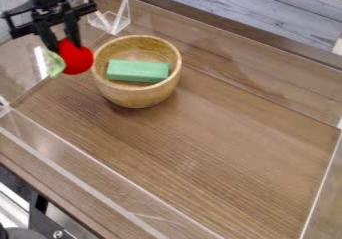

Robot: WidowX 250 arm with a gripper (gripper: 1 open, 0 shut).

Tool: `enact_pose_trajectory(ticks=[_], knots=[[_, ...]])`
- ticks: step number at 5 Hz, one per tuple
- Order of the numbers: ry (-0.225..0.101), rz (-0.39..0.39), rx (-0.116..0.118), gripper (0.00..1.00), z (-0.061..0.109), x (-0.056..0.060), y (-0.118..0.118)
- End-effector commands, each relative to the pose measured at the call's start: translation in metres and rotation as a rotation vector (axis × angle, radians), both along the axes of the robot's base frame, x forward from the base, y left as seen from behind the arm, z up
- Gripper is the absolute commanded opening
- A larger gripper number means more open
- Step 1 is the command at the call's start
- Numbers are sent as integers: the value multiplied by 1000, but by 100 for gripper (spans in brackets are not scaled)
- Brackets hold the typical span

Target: Move the red object to the left side of the table

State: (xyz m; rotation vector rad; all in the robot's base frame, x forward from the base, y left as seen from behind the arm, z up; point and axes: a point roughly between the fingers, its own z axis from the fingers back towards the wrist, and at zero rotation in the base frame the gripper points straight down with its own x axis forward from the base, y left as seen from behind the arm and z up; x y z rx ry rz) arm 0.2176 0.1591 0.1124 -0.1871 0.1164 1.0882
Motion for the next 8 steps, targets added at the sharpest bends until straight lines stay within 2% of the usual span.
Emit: enact_pose_trajectory(ticks=[1, 2, 3, 4, 6, 8], knots=[[-29, 98, 46, 0, 2, 11, 14], [-22, 187, 56, 0, -9, 18, 22], [-20, 136, 66, 100, -17, 16, 22], [-19, 85, 75, 100, -23, 16, 21], [-10, 73, 89, 100, -36, 28, 18], [8, 61, 104, 100, -78, 32, 14]])
